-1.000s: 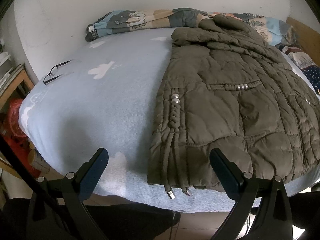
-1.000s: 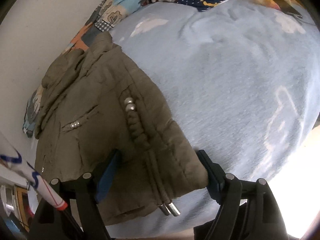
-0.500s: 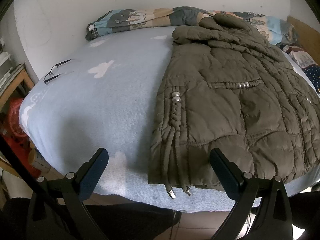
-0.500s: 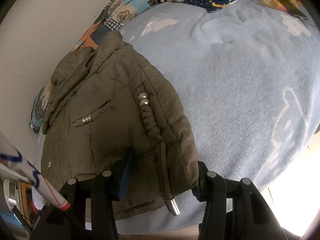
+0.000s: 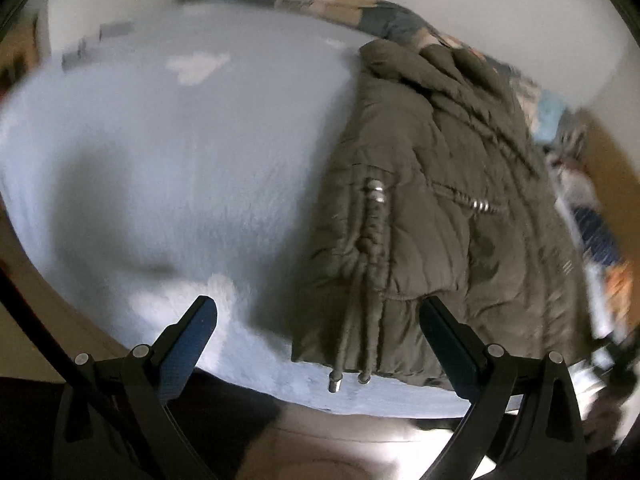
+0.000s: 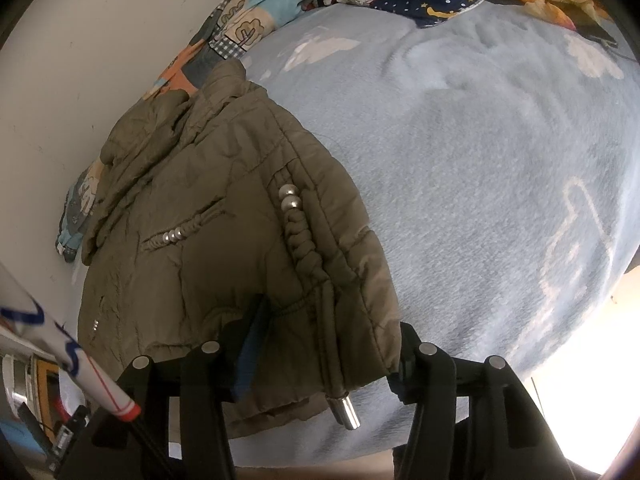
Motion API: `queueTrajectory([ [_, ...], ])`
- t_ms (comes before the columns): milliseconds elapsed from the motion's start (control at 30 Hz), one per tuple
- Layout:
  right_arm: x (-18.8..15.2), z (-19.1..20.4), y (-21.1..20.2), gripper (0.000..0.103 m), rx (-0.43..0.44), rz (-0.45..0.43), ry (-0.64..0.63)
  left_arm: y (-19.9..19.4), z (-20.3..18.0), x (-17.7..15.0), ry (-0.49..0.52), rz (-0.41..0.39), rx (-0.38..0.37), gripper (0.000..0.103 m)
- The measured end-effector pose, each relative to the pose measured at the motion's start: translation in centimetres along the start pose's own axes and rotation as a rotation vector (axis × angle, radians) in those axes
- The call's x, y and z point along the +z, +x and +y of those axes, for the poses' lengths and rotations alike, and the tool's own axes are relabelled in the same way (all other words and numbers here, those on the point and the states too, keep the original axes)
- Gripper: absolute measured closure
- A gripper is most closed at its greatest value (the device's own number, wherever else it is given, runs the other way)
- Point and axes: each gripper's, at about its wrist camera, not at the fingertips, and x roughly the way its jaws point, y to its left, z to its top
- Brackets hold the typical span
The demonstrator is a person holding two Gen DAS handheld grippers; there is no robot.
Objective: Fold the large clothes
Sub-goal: 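Grasp the hem near the drawstring toggles with the left tool while the right tool holds its edge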
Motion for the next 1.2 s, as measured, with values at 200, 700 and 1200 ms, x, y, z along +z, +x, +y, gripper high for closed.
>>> queueTrajectory([
  [200,-0.1,-0.2,-0.1,0.043,0.007,-0.003,0.019,1.2,1.2,0.2,-0.105,0.062,-0.158,0.017],
  [700,0.3,-0.7,-0.1,0.038,0.032,0.005,0.041,3.1,-3.0,-0.8,-0.008,0.126,-0.305,0.028],
  [1200,0.9,-1.9,0.6,0.029,0.028,0.005,0.104,3.8,-5.9,-0.9,0.137,0.047,-0.168,0.030],
])
